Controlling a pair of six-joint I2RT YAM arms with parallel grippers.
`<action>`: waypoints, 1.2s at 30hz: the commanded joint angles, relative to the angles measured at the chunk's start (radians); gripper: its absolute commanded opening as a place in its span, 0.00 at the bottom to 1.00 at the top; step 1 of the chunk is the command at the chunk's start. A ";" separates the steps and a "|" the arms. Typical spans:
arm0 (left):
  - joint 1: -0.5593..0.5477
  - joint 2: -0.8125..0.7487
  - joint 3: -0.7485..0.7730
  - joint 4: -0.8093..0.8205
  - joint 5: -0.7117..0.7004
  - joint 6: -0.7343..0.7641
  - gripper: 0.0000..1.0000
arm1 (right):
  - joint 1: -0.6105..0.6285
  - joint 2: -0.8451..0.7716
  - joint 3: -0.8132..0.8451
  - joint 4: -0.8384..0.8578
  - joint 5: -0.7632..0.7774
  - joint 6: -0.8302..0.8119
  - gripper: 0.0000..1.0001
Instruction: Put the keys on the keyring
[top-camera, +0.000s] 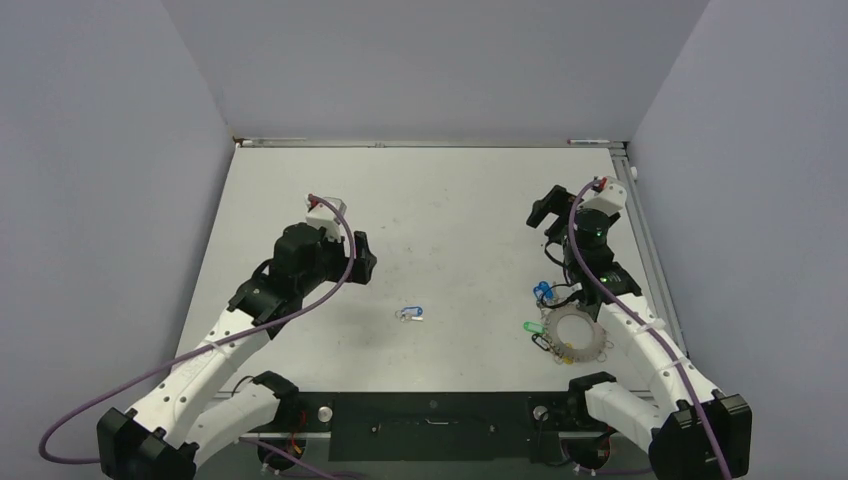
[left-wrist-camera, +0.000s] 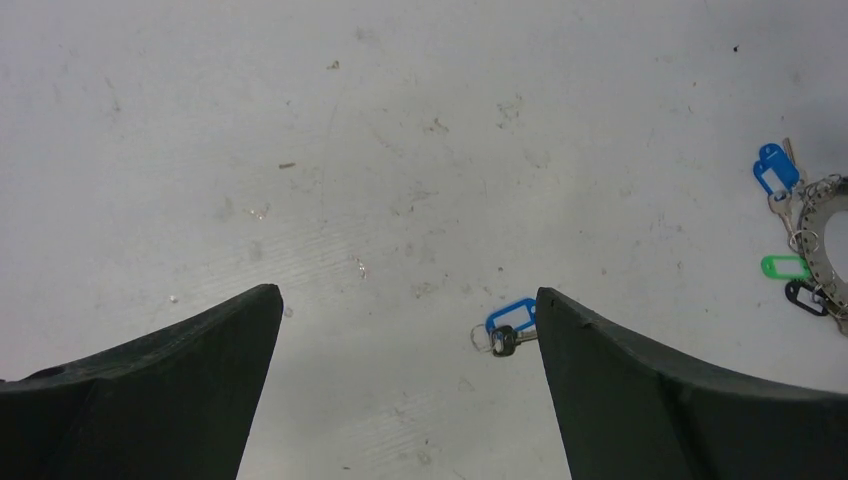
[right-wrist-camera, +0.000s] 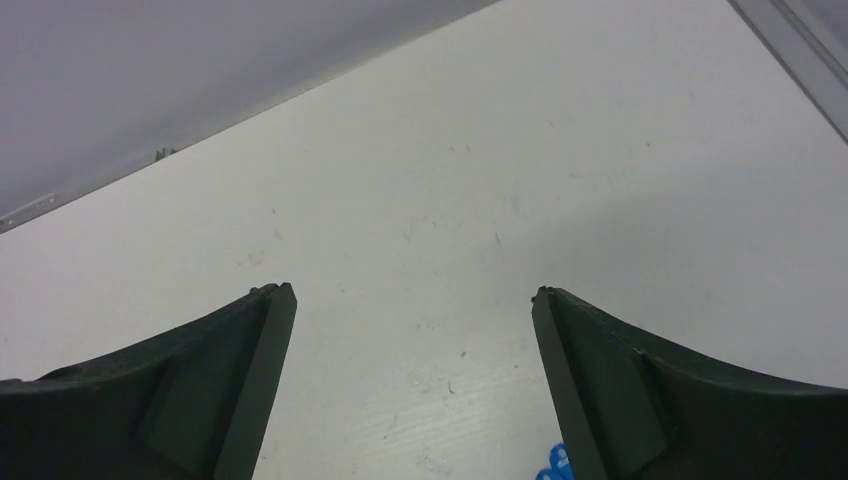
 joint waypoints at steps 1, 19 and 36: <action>0.008 -0.018 0.018 -0.024 0.106 -0.080 0.96 | -0.005 -0.027 0.062 -0.241 0.065 0.108 0.96; -0.053 -0.206 -0.060 0.039 0.136 0.037 0.98 | 0.002 0.022 0.091 -0.882 0.104 0.455 0.90; -0.163 -0.202 -0.057 0.016 0.035 0.065 1.00 | 0.009 -0.051 -0.096 -0.722 0.075 0.458 0.57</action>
